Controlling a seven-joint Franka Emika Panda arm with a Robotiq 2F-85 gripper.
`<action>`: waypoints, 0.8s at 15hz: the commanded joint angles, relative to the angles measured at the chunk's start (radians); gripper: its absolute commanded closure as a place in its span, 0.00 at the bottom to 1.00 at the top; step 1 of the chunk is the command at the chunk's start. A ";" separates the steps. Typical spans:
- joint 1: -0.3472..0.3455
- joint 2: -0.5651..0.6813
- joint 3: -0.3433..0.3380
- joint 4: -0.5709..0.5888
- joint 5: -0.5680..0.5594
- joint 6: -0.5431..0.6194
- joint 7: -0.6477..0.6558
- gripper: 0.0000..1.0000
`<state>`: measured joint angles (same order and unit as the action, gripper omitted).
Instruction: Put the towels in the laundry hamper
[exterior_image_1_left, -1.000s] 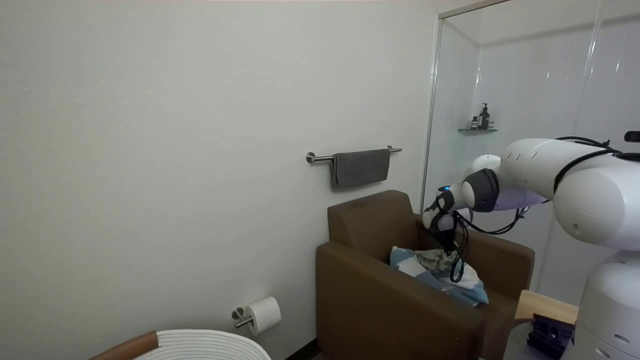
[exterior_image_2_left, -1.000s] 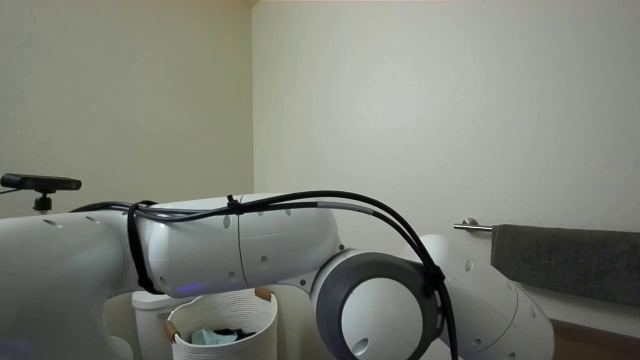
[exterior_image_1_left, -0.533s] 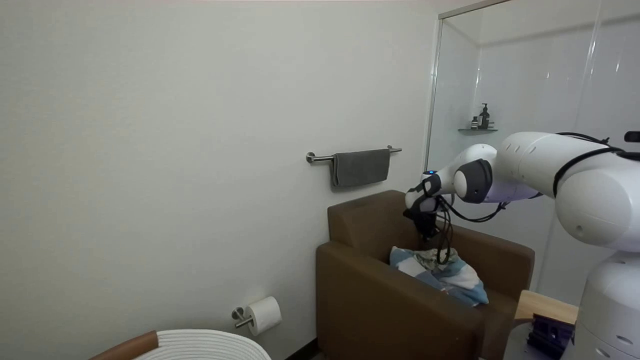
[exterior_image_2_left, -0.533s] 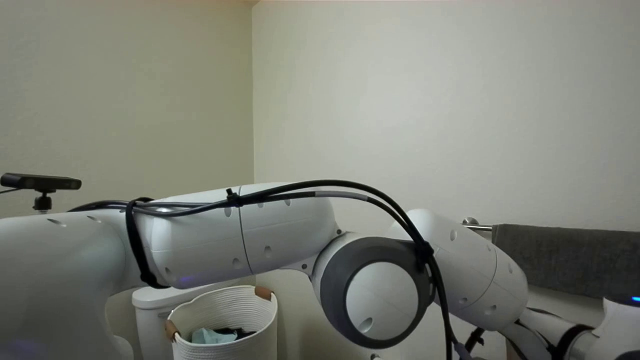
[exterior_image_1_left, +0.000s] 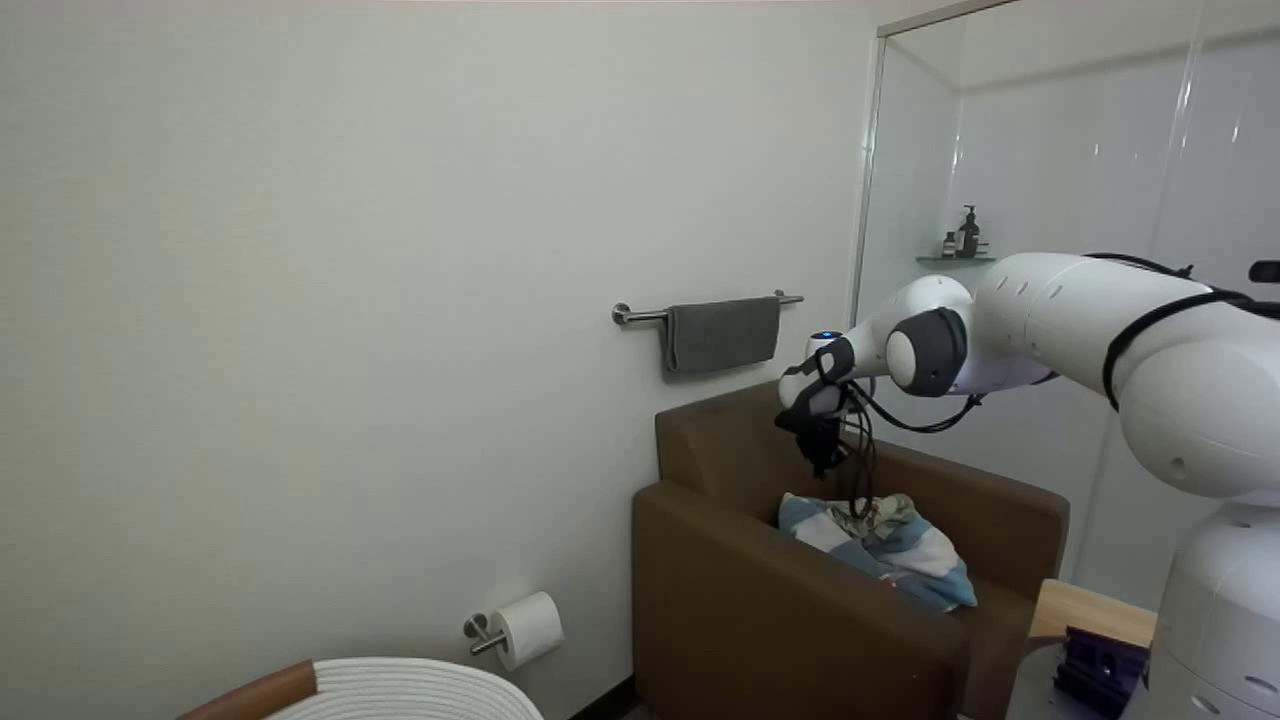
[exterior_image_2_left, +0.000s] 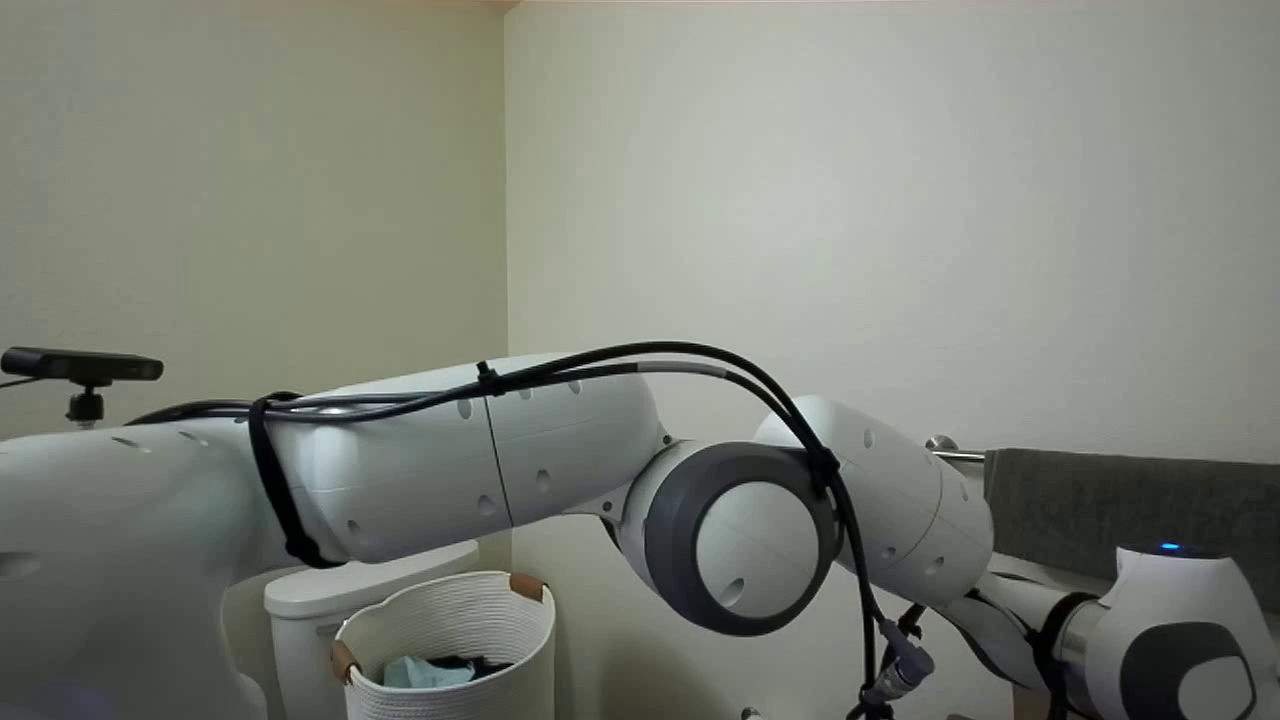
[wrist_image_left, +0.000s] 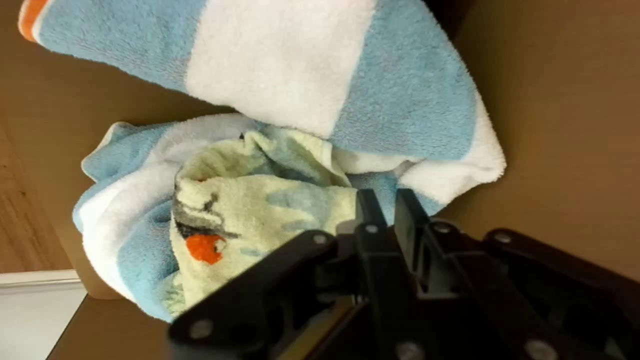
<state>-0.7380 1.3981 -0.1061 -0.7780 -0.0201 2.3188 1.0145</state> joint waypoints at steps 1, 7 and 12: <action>-0.031 0.041 -0.032 0.018 0.004 -0.045 0.053 0.54; -0.058 0.099 -0.127 0.066 0.036 -0.146 0.120 0.17; -0.076 0.079 -0.114 -0.066 0.055 0.142 0.128 0.00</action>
<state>-0.8070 1.4769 -0.2221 -0.7812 0.0042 2.3081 1.1201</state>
